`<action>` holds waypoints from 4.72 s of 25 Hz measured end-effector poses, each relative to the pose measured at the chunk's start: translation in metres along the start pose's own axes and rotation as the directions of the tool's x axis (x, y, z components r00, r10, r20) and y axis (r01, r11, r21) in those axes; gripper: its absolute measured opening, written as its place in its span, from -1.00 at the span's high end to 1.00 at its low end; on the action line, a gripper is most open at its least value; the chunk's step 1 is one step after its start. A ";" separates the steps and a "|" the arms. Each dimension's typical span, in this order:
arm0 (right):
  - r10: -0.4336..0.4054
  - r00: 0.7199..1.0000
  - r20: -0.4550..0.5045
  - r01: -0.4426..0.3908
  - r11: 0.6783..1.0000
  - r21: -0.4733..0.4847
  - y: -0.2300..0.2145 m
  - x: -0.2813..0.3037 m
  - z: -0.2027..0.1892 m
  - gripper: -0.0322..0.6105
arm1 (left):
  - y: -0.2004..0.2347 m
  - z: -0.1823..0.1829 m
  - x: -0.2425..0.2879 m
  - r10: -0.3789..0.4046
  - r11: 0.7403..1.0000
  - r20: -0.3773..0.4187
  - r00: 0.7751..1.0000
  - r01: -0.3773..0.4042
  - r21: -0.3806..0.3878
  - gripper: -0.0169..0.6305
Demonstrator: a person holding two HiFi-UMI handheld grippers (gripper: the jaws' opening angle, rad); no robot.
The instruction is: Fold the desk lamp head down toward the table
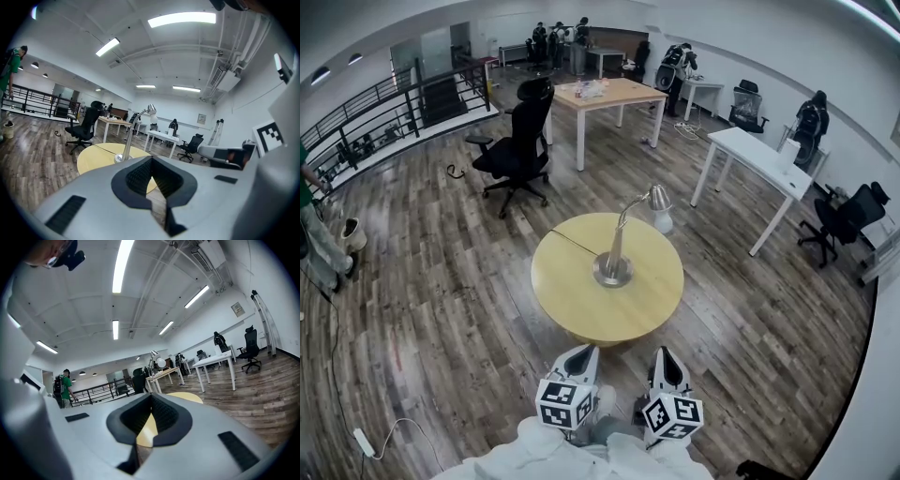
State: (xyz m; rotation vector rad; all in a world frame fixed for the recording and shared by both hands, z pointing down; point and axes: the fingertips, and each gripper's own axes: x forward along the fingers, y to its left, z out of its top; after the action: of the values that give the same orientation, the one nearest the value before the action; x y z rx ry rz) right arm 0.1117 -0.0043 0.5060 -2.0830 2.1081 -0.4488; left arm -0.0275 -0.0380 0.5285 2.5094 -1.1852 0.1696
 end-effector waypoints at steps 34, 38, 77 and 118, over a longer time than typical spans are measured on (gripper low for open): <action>0.014 0.993 0.117 -0.016 1.000 0.012 -0.142 0.278 0.120 0.86 | 0.099 0.079 0.275 0.072 0.993 -0.032 0.997 -0.069 0.095 0.95; 0.100 0.985 0.139 -0.107 0.993 0.044 -0.126 0.279 0.140 0.86 | 0.145 0.016 0.308 0.092 0.980 -0.159 0.983 -0.061 0.188 0.95; 0.387 0.809 -0.443 -0.549 0.768 -0.331 -0.051 0.318 0.150 0.33 | 0.224 -0.079 0.389 0.014 0.954 -0.464 0.886 0.126 0.270 0.95; 0.306 0.768 -0.563 -0.378 0.926 -0.012 -0.128 0.361 -0.111 0.28 | 0.222 -0.079 0.395 0.035 0.945 -0.474 0.880 0.126 0.303 0.95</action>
State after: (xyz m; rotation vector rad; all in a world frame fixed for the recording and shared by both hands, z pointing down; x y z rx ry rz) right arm 0.1884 -0.3499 0.6887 -1.6860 2.8365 -0.9845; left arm 0.0591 -0.4236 0.7627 2.5383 -0.9466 0.9852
